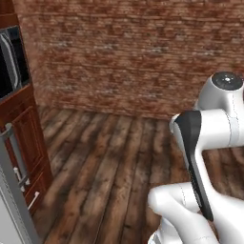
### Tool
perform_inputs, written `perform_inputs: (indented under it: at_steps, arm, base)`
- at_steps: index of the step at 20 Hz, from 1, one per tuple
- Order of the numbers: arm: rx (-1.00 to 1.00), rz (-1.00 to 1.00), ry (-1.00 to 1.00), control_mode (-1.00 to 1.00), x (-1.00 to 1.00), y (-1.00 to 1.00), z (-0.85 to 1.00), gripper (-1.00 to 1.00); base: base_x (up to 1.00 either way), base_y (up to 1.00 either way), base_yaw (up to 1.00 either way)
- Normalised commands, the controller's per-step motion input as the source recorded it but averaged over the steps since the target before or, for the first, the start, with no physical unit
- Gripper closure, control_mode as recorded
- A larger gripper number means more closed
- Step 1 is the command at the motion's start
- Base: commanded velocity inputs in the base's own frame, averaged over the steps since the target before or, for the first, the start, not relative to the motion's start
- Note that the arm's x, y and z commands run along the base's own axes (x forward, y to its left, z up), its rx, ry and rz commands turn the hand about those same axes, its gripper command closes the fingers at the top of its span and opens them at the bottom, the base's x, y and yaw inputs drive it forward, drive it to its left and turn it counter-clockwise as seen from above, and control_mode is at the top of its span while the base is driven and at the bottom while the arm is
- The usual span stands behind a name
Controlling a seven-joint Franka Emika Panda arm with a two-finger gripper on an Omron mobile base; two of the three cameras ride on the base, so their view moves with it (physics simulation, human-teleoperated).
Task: Grab the lemon and onion from the fridge, place them in the blender, close the lid, and turn on the blender to create a marinade.
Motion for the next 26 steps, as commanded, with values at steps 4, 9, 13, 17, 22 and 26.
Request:
perform_inputs:
  at_steps: [4, 9, 13, 17, 22, 26]
  arm:
    - [0.0, 0.0, 0.0, 1.0, 0.0, 0.0, 0.0, -1.0]
    - [0.0, 0.0, 0.0, 1.0, 0.0, 0.0, 0.0, -1.0]
    - [0.0, 0.0, 0.0, 1.0, 0.0, 0.0, 0.0, -1.0]
    - [0.0, 0.0, 0.0, 1.0, 0.0, 0.0, 0.0, -1.0]
    - [0.0, 0.0, 0.0, 1.0, 0.0, 0.0, 0.0, -1.0]
    - [0.0, 0.0, 0.0, 1.0, 0.0, 0.0, 0.0, -1.0]
  base:
    - [-0.45, 0.0, 0.5]
    - [-0.4, 0.0, 0.53]
    - [-0.48, 0.0, 0.56]
    - [-0.5, 0.01, 0.55]
    - [-0.15, 0.24, 0.52]
    - [0.05, 0.53, 0.43]
